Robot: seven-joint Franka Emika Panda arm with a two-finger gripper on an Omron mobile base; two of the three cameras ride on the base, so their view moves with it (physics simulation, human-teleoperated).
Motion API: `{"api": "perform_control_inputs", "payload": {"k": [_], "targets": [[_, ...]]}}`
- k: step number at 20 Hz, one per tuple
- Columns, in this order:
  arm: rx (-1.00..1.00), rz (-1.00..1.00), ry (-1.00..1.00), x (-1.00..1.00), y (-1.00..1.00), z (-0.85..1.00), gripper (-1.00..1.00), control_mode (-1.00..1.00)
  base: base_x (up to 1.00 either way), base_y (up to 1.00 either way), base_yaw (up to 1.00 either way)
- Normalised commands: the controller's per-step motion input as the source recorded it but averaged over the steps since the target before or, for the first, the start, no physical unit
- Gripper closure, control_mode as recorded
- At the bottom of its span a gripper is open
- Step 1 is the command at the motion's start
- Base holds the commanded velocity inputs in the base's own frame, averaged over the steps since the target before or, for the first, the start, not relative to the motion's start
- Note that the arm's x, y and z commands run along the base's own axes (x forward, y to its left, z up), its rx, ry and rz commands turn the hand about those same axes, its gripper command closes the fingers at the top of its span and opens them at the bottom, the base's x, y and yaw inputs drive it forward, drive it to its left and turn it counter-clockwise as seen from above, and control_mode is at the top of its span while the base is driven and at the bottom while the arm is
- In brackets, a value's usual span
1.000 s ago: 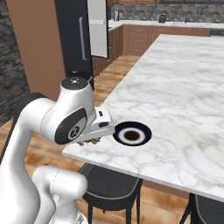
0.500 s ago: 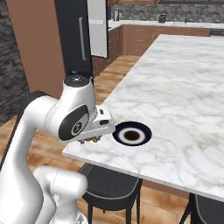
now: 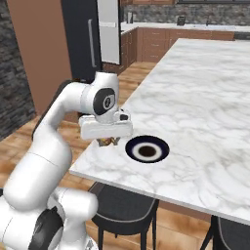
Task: Take the chicken drumstick from the fridge and place it on the digital scale on the counter by the fridge. Wait a few seconds for a reading, then move it to the plate on the dining counter.
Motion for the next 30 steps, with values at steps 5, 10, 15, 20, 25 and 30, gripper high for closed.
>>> {"api": "perform_control_inputs", "payload": {"k": [5, 10, 15, 20, 25, 30], "targets": [[0.02, -0.08, -0.02, 0.84, -0.24, -1.0, 1.0, -1.0, 0.0, 0.0, 0.0], [0.15, -0.24, -0.27, 0.3, -0.44, -0.65, 1.0, -1.0, 0.0, 0.0, 0.0], [0.03, -0.31, -0.16, 0.48, -0.2, -0.07, 1.0, -1.0, 0.0, 0.0, 0.0], [-0.11, -0.41, -0.02, 1.0, 0.0, -0.25, 1.0, -1.0, 0.0, 0.0, 0.0], [-0.13, -0.46, 0.04, 0.99, -0.08, -0.35, 1.0, -1.0, 0.0, 0.0, 0.0], [0.04, -0.18, 0.14, 0.28, -0.47, -0.29, 1.0, -1.0, 0.0, 0.0, 0.0]]}}
